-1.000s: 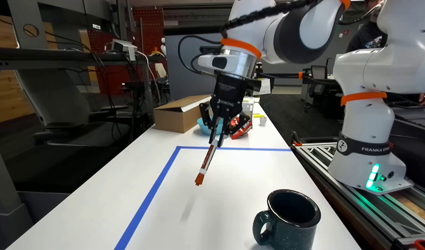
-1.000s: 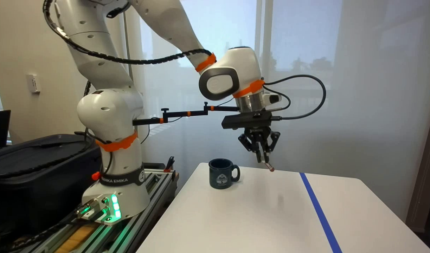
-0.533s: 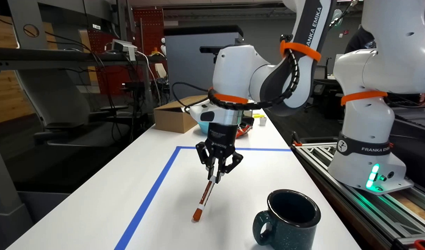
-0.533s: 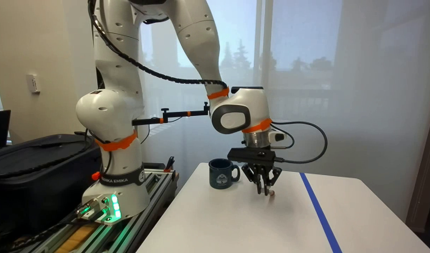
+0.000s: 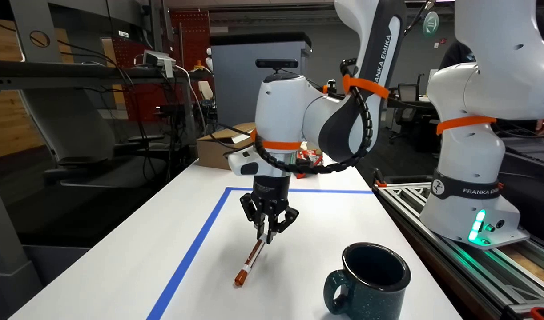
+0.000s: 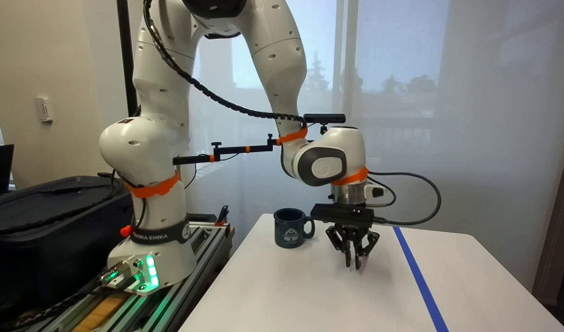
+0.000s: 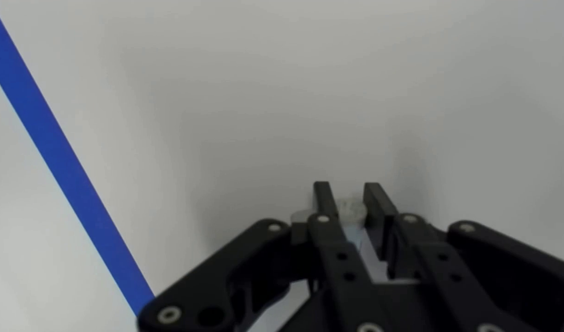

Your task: Remove the marker from the cup

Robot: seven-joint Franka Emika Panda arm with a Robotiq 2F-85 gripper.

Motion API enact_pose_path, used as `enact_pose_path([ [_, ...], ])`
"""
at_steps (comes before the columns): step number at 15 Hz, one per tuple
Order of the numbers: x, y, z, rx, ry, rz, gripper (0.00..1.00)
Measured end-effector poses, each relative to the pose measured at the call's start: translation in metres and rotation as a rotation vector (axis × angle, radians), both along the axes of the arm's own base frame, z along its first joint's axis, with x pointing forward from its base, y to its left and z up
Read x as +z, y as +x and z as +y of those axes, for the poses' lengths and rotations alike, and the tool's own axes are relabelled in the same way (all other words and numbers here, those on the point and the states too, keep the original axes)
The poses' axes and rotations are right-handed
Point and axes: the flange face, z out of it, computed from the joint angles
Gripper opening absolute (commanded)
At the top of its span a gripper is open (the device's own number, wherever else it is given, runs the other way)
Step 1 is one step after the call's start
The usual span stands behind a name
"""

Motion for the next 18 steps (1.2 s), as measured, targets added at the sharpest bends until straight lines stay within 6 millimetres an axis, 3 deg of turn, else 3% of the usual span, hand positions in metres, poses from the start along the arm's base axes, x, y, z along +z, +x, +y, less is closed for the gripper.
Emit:
enact_pose_path([
  [4,0.011,0.005,0.008,-0.009,-0.025,0.027,0.77],
  [7,0.032,0.006,0.017,-0.003,-0.049,0.044,1.00],
  [10,0.067,0.004,0.020,-0.029,-0.087,0.060,1.00],
  [16,0.152,-0.003,0.011,-0.267,-0.154,0.069,0.99],
  [18,0.161,-0.004,0.010,-0.272,-0.154,0.058,1.00],
])
